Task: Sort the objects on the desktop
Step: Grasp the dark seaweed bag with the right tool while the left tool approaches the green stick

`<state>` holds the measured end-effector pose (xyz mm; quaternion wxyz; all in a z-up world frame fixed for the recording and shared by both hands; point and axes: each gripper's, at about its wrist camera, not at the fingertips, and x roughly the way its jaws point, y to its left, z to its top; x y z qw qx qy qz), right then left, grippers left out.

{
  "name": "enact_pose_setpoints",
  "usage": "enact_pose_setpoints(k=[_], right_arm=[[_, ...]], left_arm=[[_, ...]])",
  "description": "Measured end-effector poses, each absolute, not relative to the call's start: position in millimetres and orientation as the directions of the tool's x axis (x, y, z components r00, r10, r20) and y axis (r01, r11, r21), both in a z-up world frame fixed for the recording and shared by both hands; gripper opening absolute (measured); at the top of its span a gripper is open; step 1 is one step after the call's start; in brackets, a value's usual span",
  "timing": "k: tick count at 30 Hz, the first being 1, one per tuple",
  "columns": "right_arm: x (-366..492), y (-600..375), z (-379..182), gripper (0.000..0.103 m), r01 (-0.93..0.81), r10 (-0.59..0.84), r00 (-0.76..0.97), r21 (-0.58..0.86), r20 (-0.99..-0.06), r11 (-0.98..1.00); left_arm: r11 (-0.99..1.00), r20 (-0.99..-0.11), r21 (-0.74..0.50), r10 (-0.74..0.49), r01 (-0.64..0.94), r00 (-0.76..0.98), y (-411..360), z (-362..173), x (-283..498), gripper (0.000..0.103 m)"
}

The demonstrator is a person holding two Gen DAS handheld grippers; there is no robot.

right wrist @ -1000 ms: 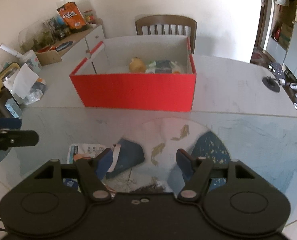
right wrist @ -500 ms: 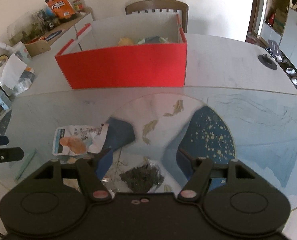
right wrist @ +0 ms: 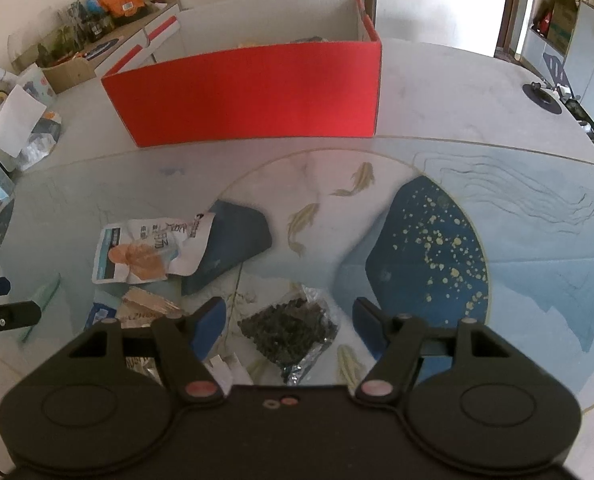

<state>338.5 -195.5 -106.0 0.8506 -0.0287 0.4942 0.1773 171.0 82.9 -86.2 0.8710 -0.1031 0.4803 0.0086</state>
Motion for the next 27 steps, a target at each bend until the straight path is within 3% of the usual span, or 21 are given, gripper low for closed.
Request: enact_pose_setpoints(k=[4, 11, 17, 27], right_arm=[[338.0, -194.3, -109.3, 0.071, -0.333, 0.267, 0.442, 0.120, -0.857, 0.935], [339.7, -194.0, -113.3, 0.070, -0.331, 0.256, 0.437, 0.111, -0.862, 0.937], [340.8, -192.7, -113.9, 0.070, -0.335, 0.255, 0.435, 0.107, -0.863, 0.936], [343.7, -196.4, -126.8, 0.068, -0.302, 0.223, 0.413, 0.099, -0.883, 0.948]], left_arm=[[0.980, -0.848, -0.168, -0.086, -0.111, 0.523, 83.2, -93.7, 166.9, 0.091], [0.983, -0.858, -0.156, -0.088, -0.093, 0.506, 78.3, -100.3, 164.5, 0.065], [0.984, -0.855, -0.149, -0.079, -0.096, 0.512, 79.1, -101.6, 163.4, 0.058], [0.989, -0.854, -0.126, -0.068, -0.078, 0.516, 73.5, -101.4, 164.3, 0.032]])
